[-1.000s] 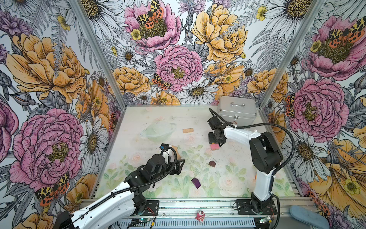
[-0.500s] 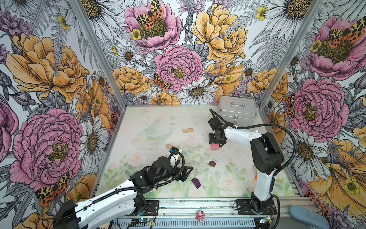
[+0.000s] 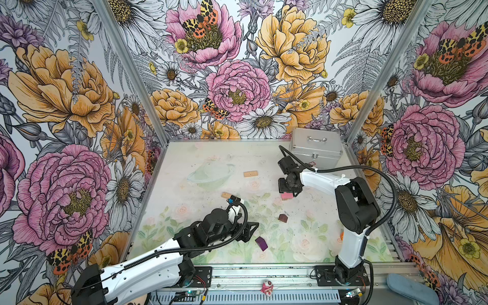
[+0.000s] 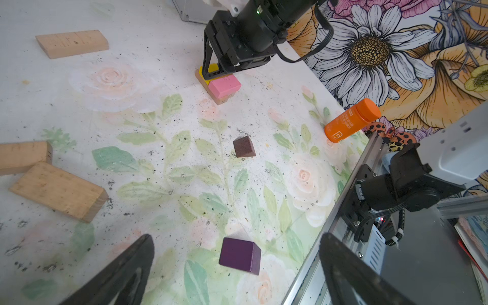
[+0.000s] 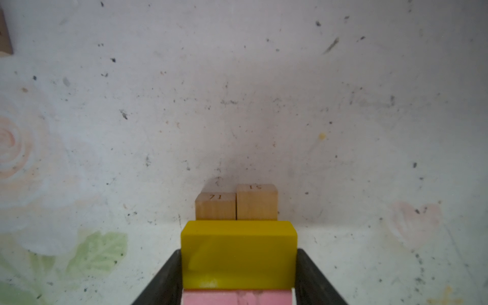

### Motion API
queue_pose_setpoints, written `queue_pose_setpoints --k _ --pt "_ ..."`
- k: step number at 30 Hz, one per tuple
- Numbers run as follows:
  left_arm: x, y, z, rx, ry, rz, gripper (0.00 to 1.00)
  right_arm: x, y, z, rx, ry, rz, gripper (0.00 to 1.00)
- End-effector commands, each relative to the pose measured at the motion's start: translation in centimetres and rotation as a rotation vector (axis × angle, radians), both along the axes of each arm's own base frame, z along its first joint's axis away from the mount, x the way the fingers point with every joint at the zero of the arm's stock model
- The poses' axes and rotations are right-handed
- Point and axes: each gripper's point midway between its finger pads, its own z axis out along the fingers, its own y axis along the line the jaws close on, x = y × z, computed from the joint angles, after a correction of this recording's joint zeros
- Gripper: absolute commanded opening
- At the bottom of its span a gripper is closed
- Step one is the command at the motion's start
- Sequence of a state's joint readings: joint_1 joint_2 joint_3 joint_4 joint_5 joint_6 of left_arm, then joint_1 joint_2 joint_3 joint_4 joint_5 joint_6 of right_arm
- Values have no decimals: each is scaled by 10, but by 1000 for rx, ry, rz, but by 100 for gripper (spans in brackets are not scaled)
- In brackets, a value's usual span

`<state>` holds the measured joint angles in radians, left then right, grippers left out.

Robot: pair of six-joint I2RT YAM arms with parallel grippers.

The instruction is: Build the wood block tower

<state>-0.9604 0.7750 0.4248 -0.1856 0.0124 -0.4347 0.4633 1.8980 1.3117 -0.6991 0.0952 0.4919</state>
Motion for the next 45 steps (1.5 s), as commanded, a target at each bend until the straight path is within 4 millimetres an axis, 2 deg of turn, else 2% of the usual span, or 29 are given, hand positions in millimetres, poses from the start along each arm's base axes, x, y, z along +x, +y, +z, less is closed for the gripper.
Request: queue_pose_setpoints --k 1,3,7,12,15,17,19,23,25,28,35,41,45 --pt "0 -6 16 -25 -40 -17 99 5 5 23 29 -52 19 64" --pt "0 -6 16 -24 -42 -18 99 5 4 28 31 -64 20 80" --pt "2 -6 19 -24 -47 -15 99 5 3 49 42 -115 22 90" --pt "3 -6 22 -24 -55 -9 99 -1 1 86 85 -185 18 91" --pt "4 -7 26 -24 -56 -5 99 -10 -3 100 101 -214 13 90" --pt "2 -8 27 -22 -57 -2 99 -18 -6 103 106 -219 8 87" --pt "1 -8 29 -23 -61 7 99 -27 -11 101 104 -214 2 80" --pt "-4 -10 31 -21 -60 19 99 -46 -20 93 98 -202 -4 55" --pt "-8 -12 33 -20 -65 21 99 -54 -23 88 93 -194 -2 49" --pt "-18 -15 35 -27 -74 15 99 -67 -23 81 105 -186 -2 45" --pt "-17 -3 25 -25 -71 126 99 -92 -20 64 118 -175 18 43" --pt "-14 6 22 -37 -63 175 99 -92 -15 46 129 -164 21 35" --pt "-11 12 23 -28 -76 200 99 -85 -9 36 132 -146 29 35"
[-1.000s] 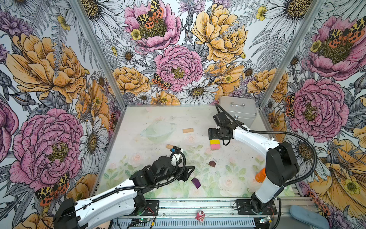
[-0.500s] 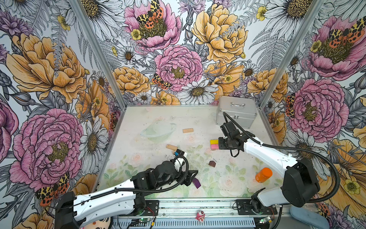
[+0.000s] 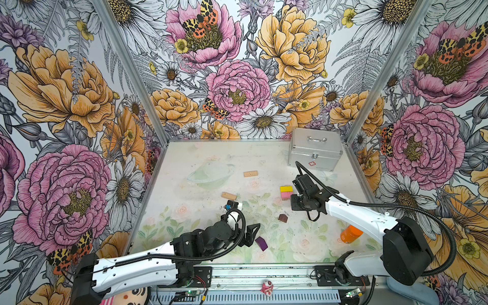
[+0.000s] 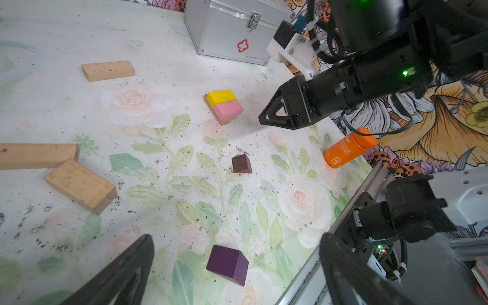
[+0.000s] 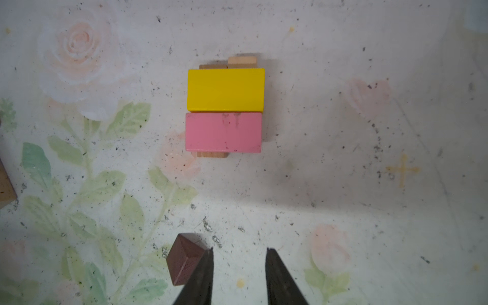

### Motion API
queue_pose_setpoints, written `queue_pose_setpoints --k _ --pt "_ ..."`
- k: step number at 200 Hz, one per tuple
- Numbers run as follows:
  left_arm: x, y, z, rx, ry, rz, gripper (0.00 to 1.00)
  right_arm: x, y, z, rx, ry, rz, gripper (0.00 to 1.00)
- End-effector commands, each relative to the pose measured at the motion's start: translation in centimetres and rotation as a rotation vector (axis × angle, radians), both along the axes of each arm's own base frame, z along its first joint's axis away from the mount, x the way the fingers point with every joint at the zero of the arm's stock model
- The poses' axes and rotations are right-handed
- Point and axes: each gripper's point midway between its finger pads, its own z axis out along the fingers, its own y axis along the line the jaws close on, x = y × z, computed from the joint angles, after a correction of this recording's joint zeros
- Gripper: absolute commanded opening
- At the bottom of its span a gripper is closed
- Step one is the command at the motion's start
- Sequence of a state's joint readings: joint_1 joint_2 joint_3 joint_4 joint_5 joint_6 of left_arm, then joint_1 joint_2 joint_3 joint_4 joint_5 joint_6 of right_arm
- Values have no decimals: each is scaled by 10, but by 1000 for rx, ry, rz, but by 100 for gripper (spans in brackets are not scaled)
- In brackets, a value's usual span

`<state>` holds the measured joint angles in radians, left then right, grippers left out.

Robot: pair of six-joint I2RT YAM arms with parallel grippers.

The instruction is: Build the wood block tower

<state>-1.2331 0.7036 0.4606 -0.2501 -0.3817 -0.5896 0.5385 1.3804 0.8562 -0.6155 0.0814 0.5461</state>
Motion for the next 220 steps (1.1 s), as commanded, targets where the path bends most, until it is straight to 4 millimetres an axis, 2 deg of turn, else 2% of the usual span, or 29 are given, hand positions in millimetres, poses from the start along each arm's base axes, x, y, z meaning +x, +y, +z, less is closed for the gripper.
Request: queue_pose_setpoints --k 1,26,90,128,185,220 --pt "6 11 -4 18 -10 61 99 15 13 -3 31 -21 2 35" --pt "10 17 -6 44 -12 90 99 21 20 -4 42 -12 15 35" --pt "34 39 -9 49 18 210 99 35 36 31 75 -81 54 48" --pt "45 52 -13 41 44 263 99 43 44 43 85 -104 71 58" --pt "50 62 -13 36 50 300 99 60 62 50 77 -114 153 65" --pt "51 63 -14 34 48 305 99 77 81 56 89 -126 214 71"
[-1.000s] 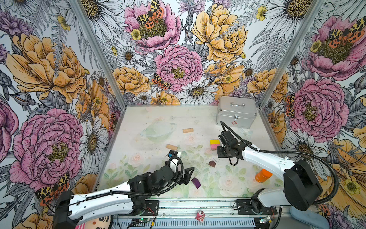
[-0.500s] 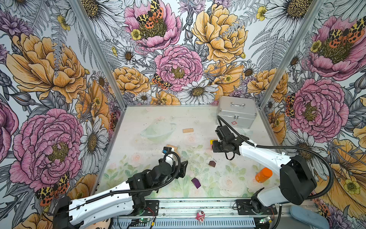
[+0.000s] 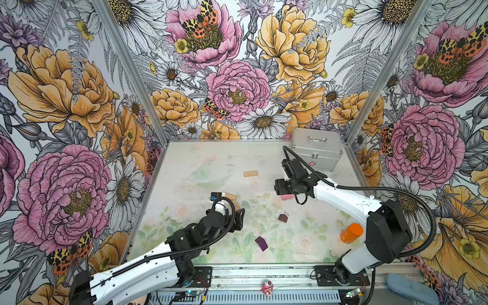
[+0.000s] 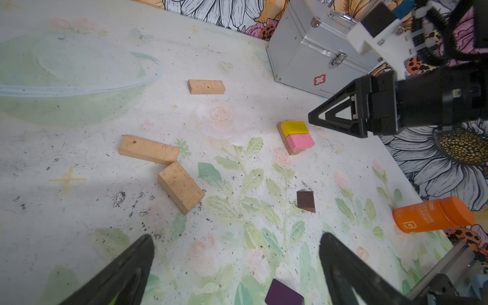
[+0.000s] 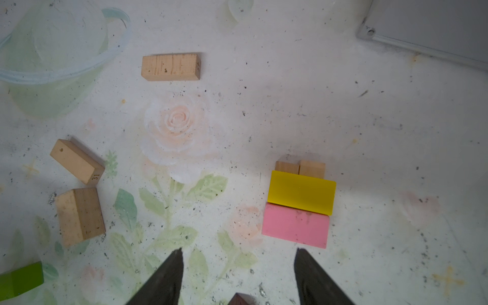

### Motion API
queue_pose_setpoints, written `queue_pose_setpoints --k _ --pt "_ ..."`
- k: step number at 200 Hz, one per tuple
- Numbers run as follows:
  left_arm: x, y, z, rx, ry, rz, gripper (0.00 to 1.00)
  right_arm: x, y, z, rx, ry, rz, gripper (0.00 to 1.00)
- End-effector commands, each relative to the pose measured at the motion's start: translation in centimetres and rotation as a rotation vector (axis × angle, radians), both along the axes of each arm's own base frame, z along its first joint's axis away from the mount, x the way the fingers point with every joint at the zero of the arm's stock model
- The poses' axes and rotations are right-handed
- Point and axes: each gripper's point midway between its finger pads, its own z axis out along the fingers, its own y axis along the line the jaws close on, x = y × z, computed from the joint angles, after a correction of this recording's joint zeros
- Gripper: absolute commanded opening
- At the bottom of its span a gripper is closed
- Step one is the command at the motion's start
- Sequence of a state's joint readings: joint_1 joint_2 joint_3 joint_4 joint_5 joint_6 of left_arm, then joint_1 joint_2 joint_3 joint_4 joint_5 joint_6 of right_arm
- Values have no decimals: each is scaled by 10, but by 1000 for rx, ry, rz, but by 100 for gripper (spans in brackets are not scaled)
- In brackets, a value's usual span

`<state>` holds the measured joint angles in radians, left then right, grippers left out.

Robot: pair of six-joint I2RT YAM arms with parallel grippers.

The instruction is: Build the wood block tower

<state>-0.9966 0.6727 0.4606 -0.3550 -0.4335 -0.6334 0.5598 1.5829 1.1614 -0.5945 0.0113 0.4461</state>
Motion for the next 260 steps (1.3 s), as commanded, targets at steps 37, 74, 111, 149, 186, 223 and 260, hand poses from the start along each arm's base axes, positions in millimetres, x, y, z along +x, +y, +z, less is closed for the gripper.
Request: queue_pose_setpoints --k 37,74,111,149,186,223,260 --pt "7 5 -3 -15 15 22 99 51 41 6 6 -44 72 71" --pt "19 9 0 -11 29 40 99 104 76 -20 25 -29 52 67" --pt "28 15 7 -3 22 56 99 137 94 -37 22 -10 5 63" --pt "37 22 4 -17 21 77 99 165 103 -47 17 -25 -44 62" --pt "43 27 0 -28 41 88 99 190 114 -62 52 -6 -62 61" --pt "43 31 -2 -28 43 98 99 192 122 -80 7 34 -68 60" --pt "40 36 -3 -45 36 108 99 190 115 -85 -40 36 -81 60"
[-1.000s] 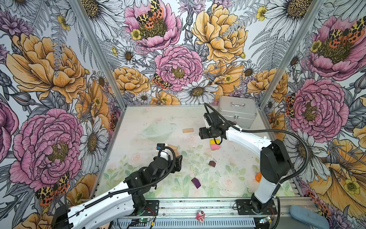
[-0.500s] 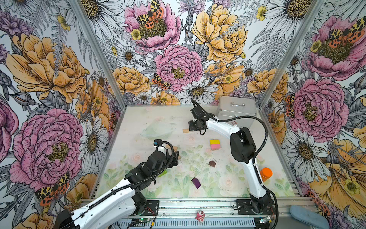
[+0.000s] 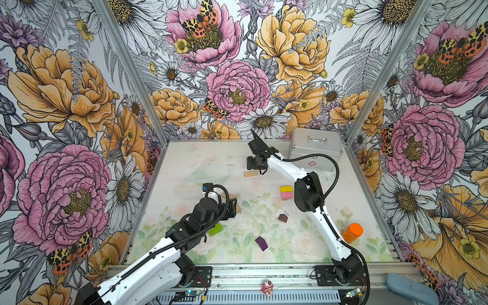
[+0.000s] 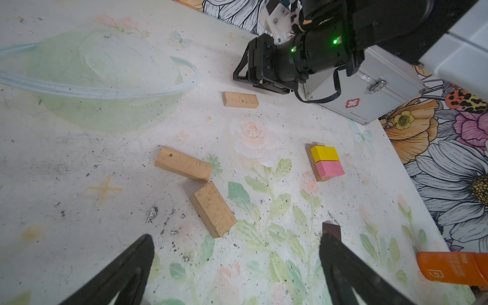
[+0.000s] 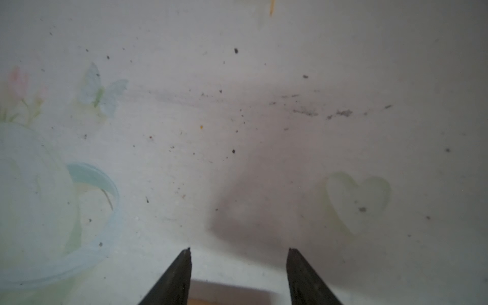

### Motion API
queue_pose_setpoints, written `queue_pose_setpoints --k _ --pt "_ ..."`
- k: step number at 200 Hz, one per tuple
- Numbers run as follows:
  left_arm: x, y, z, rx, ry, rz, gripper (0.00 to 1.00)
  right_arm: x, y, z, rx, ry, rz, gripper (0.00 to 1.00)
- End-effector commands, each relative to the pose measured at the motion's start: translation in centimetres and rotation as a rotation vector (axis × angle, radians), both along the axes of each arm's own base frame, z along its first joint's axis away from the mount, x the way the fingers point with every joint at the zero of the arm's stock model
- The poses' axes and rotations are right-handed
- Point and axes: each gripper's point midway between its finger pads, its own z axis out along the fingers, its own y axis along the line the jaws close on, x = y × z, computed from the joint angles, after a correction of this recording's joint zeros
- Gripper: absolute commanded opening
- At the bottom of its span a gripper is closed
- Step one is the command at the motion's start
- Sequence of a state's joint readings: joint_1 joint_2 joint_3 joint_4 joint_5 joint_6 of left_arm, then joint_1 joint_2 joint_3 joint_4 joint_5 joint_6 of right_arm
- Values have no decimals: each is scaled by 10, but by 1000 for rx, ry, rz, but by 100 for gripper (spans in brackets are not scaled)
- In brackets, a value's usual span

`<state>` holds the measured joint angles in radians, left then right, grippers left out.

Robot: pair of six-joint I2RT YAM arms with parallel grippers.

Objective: Build the wood block tower
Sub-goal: 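Lower the open right gripper over a loose wooden stick near the metal case, then close the right gripper on the loose wooden stick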

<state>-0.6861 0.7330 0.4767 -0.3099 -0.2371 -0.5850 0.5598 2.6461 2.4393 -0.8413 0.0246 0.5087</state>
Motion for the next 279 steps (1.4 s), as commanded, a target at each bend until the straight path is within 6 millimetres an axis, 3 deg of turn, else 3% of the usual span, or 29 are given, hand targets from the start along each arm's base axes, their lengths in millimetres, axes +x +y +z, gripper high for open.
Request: queue_pose_setpoints --k 1,74,100,200,239,279 --pt "-2 3 1 -16 -17 -7 99 -3 -3 3 -43 1 -21 60" --pt "-7 11 -3 -37 -25 12 99 -32 0 -25 -114 99 17 59" --pt "-11 15 -1 -48 -33 15 99 -44 -6 -24 -134 127 24 58" --pt "-38 24 12 -171 -73 -14 99 -125 -40 4 -186 165 73 56" --pt "-48 27 17 -198 -81 -28 99 -135 -48 26 -185 114 78 60" --pt "-53 27 18 -212 -79 -39 99 -142 -38 47 -159 67 107 60"
